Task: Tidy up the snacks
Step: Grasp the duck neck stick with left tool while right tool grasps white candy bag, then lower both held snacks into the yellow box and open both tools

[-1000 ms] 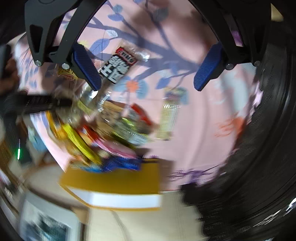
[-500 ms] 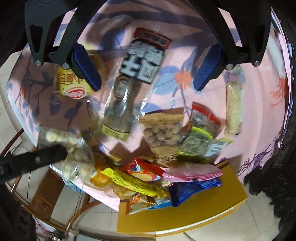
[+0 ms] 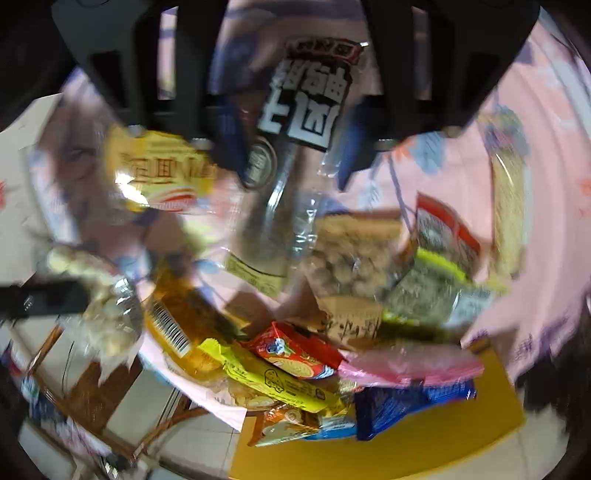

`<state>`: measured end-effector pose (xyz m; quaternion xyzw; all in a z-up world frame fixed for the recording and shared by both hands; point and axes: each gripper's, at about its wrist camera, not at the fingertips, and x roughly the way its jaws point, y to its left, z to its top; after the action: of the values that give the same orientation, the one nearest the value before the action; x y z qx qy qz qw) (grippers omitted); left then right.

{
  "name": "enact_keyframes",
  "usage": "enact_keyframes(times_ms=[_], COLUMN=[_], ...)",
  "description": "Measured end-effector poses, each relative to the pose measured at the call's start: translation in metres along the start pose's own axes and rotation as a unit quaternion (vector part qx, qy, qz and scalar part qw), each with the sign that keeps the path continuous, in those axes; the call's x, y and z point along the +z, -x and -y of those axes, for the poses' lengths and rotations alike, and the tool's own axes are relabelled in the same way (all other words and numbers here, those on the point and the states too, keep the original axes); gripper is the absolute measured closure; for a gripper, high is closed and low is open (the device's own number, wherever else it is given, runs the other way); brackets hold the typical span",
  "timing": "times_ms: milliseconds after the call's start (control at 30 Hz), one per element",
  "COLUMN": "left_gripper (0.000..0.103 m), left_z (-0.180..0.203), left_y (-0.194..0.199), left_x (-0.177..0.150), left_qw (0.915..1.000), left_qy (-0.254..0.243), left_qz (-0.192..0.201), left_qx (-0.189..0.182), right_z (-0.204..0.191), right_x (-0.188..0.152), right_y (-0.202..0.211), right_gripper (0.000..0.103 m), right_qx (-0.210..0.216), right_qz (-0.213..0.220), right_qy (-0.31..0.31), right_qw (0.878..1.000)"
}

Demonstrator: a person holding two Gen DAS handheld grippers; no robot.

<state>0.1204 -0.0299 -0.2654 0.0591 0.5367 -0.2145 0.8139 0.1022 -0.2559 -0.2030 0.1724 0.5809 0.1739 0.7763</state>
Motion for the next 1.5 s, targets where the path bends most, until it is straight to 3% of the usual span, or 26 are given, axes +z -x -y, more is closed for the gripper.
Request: enact_keyframes(times_ms=[233,433,567,667,867,1033,1267,1500], left_gripper=[0.071,0.071,0.072,0.072,0.072,0.072,0.072,0.072], left_z=[-0.023,-0.031,-0.039,-0.037,-0.028,-0.025,-0.042,-0.072], left_y=[0.024,0.051,0.057,0.078,0.133,0.170,0.194,0.185], left_x=[-0.022,-0.042,-0.046,-0.039,0.015,0.087,0.187,0.266], left_qw=[0.9969,0.9867,0.9828,0.9823,0.9790,0.9715,0.9617,0.9583], left_qy=[0.075,0.153,0.180,0.179,0.149,0.114,0.093,0.110], left_qz=[0.001,0.021,0.025,0.051,0.137,0.206,0.258,0.260], left_qx=[-0.026,-0.050,-0.030,-0.022,-0.020,-0.025,-0.001,0.043], right_z=[-0.004,-0.008,-0.013,-0.020,-0.040,-0.060,-0.086,-0.100], right_x=[0.003,0.005,0.006,0.010,0.041,0.085,0.169,0.250], right_y=[0.005,0.006,0.006,0.011,0.036,0.060,0.078,0.071], right_gripper=[0.078,0.078,0.078,0.078,0.078,0.078,0.078,0.078], right_qx=[0.018,0.026,0.030,0.034,0.052,0.057,0.038,0.005], right_qz=[0.012,0.015,0.016,0.022,0.063,0.114,0.180,0.211], right_qy=[-0.002,0.001,0.009,0.019,0.047,0.079,0.116,0.136], right_qw=[1.000,1.000,0.999,0.999,0.996,0.989,0.976,0.968])
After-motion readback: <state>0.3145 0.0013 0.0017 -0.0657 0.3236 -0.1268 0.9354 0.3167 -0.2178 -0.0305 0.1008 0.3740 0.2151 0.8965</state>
